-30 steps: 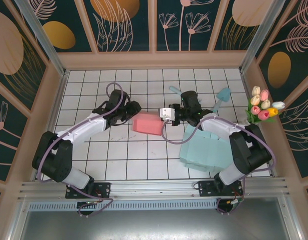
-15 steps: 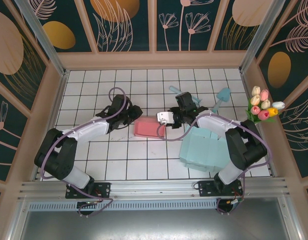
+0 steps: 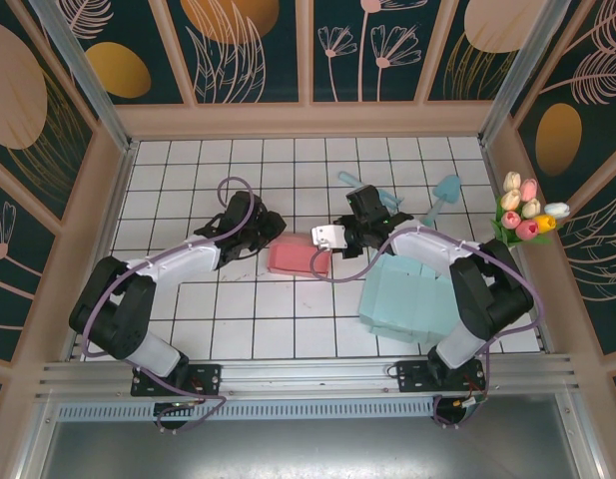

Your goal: Fold the paper box

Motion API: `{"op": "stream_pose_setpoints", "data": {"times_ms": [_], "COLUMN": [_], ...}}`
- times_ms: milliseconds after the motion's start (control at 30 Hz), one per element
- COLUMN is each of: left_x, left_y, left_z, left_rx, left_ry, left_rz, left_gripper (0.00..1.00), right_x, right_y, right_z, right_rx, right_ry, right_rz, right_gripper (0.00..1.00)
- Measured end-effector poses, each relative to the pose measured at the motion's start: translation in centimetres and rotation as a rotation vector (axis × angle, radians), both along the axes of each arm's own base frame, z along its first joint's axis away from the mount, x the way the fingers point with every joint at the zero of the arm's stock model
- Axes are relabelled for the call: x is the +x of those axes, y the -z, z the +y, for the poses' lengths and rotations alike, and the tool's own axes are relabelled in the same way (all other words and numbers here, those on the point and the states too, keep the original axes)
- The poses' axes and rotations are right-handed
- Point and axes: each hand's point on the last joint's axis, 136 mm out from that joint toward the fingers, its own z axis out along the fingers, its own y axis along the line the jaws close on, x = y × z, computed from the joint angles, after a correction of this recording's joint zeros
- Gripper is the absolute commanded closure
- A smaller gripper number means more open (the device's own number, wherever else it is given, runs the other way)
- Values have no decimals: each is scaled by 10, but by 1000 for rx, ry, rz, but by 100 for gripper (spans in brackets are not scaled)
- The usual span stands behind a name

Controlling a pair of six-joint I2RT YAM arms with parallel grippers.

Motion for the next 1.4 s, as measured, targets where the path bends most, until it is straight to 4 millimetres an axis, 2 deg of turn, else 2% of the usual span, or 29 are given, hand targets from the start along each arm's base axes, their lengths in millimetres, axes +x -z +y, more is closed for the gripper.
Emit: {"op": "stream_pose_setpoints", "data": {"times_ms": [1000,1100,1267,1400], "left_x": [4,4,2,-6], "left_y": [-8,-8,-7,4], "left_z": [2,1,-1,1], "left_rx": [-42,-32,1,36], "left_ry": [-88,-90,-79,-66], "left_rz": [-2,-10,-35,-30], "left_gripper": [67,67,68,68], "right_x": [-1,-2,-8,-11], "right_y": [4,5,12,14], "right_z": [0,0,-2,-2], "right_rx": [-99,-110,-156,-179], "right_ry": [17,18,14,13], "right_rz": [-11,-12,-6,-9], "right_gripper": [79,69,64,61]}}
